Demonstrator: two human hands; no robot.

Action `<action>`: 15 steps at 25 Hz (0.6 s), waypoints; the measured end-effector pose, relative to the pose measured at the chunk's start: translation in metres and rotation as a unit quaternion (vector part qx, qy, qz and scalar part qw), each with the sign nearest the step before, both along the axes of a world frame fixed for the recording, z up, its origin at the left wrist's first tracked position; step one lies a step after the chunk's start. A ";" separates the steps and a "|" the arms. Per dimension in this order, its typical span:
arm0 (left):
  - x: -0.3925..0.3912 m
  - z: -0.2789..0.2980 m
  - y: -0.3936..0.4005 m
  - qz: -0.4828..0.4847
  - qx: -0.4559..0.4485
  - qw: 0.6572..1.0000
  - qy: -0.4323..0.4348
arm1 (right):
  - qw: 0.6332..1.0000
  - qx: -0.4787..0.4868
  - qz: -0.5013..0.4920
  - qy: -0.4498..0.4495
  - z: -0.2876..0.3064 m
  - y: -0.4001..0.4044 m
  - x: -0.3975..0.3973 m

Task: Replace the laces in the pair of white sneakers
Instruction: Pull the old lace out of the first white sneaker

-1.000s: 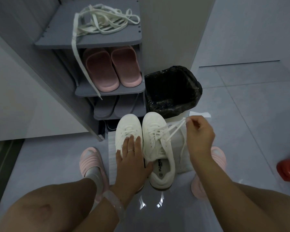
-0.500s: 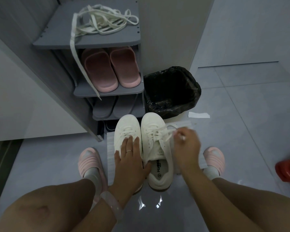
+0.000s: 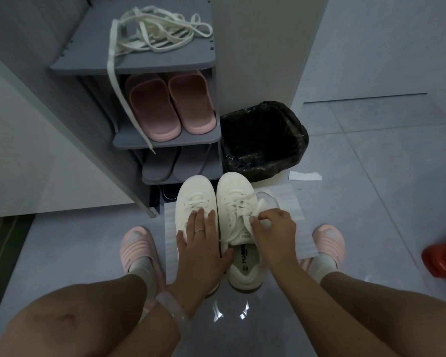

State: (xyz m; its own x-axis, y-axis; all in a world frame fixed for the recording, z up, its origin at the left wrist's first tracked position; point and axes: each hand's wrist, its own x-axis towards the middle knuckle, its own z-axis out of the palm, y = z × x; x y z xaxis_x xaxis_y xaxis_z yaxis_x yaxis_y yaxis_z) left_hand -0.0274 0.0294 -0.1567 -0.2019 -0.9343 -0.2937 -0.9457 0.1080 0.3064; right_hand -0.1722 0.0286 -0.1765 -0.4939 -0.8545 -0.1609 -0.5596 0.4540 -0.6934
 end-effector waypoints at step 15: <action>-0.014 0.016 -0.021 -0.024 -0.049 0.998 0.040 | 0.998 0.031 0.042 -0.019 0.002 -0.007 -0.032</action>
State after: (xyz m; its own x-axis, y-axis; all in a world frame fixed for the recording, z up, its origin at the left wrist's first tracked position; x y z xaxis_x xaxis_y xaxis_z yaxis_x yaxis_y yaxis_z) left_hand -0.0416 0.0080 -0.1408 -0.2667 -0.9462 -0.1831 -0.9114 0.1858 0.3672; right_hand -0.2044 0.0212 -0.1748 -0.4141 -0.8799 -0.2330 -0.5706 0.4504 -0.6867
